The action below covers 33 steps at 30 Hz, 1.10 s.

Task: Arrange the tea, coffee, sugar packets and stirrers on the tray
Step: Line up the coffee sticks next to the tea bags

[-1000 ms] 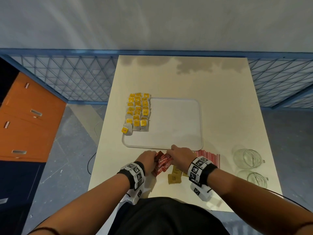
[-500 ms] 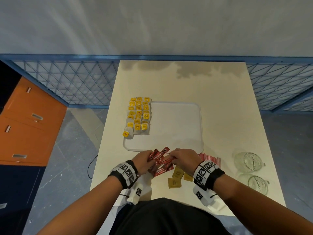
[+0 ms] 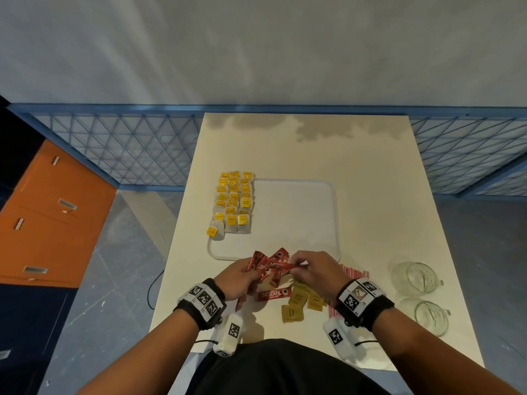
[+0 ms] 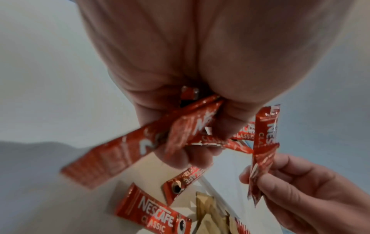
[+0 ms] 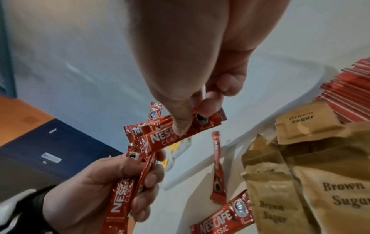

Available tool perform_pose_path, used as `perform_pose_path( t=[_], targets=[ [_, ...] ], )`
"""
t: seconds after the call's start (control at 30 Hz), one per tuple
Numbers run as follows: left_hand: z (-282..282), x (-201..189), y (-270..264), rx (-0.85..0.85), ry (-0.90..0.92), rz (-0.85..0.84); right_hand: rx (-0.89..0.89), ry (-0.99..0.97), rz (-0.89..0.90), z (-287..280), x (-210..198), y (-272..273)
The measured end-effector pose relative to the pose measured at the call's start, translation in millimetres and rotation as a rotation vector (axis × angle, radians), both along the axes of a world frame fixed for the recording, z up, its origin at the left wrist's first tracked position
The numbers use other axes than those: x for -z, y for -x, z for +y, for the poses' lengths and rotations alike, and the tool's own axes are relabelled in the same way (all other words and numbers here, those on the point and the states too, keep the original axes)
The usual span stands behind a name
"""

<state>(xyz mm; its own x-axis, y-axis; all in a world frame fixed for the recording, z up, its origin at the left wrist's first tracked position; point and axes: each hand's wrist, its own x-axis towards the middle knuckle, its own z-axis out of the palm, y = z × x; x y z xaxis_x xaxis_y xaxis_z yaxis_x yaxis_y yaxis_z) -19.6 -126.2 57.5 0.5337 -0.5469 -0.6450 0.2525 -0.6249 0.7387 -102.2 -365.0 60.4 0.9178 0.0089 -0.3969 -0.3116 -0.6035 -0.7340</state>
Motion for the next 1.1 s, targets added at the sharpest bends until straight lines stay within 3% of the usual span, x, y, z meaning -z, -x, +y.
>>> perform_pose_path(
  t=[0.37,0.6,0.7,0.87,1.1],
  targets=[
    [-12.8,-18.0,1.3,-0.009,0.133,-0.005,0.027,-0.065,-0.009,4.6,-13.7,-0.6],
    [-11.8,-14.9,0.9,0.062,0.068,-0.096,-0.020,-0.043,0.039,5.7,-11.3,-0.3],
    [-9.5,-10.9,0.7,0.008,0.037,-0.098,-0.029,-0.006,0.071,2.9,-5.7,-0.8],
    [-4.5,6.2,0.6,-0.126,0.011,0.058,-0.088,0.085,0.140,1.0,7.3,1.3],
    [-3.6,12.6,1.9,-0.162,-0.033,0.077,-0.160,0.313,0.147,7.8,24.4,-5.7]
  ],
)
